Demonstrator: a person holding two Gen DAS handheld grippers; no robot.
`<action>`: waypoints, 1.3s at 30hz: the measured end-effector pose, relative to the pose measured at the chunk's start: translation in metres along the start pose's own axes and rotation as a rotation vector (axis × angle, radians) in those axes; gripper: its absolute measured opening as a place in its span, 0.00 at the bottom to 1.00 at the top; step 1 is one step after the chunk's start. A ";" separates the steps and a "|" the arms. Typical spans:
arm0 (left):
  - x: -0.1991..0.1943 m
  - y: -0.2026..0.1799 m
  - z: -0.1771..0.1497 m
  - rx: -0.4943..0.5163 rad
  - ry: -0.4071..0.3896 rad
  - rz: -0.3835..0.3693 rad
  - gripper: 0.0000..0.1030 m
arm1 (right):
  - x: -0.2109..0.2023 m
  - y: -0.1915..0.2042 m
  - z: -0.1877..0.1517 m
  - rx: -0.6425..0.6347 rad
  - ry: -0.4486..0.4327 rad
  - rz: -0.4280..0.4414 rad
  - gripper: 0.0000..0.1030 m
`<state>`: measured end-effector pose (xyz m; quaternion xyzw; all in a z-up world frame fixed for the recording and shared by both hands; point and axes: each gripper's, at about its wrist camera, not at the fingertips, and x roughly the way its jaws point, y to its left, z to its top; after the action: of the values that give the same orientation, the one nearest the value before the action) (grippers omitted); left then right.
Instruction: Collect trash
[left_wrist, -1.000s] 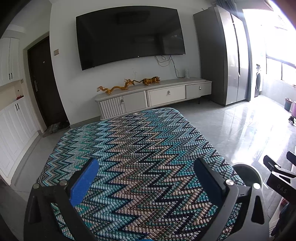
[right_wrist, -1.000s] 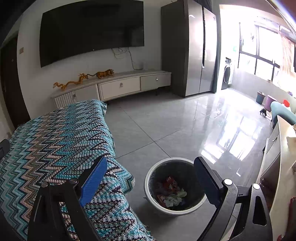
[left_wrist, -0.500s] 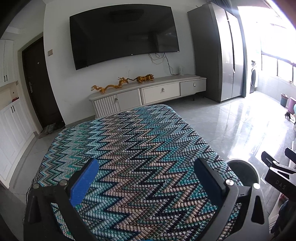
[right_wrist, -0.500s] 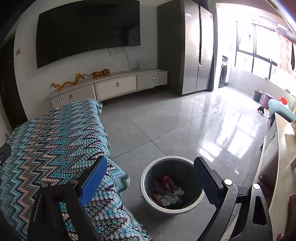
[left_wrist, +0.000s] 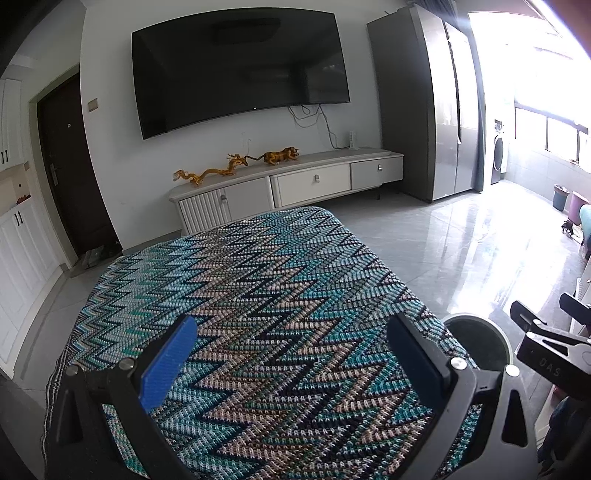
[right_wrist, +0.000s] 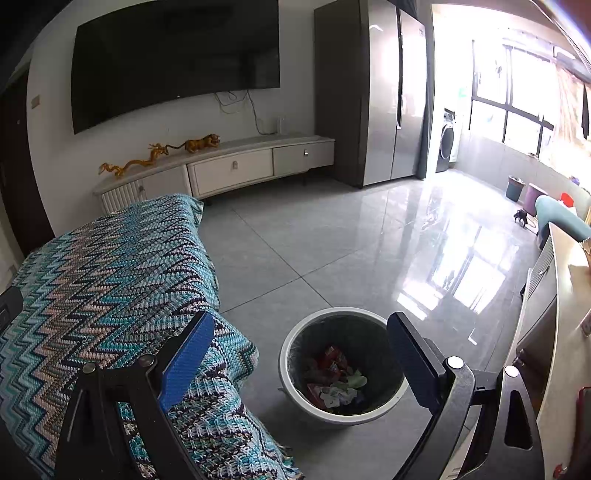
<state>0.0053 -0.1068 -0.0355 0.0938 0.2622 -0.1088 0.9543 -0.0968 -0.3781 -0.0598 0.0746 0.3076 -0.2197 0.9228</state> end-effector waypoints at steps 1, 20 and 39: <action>0.000 0.000 0.000 0.000 0.000 -0.001 1.00 | 0.000 0.000 0.000 0.000 -0.001 0.000 0.91; 0.000 -0.001 -0.002 -0.008 0.012 -0.019 1.00 | -0.001 -0.001 -0.002 0.005 0.000 -0.009 0.91; -0.002 -0.002 -0.001 -0.017 0.016 -0.023 1.00 | -0.001 -0.004 -0.005 0.006 0.007 -0.015 0.91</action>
<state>0.0031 -0.1079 -0.0358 0.0835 0.2719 -0.1170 0.9515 -0.1014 -0.3799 -0.0631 0.0757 0.3106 -0.2272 0.9199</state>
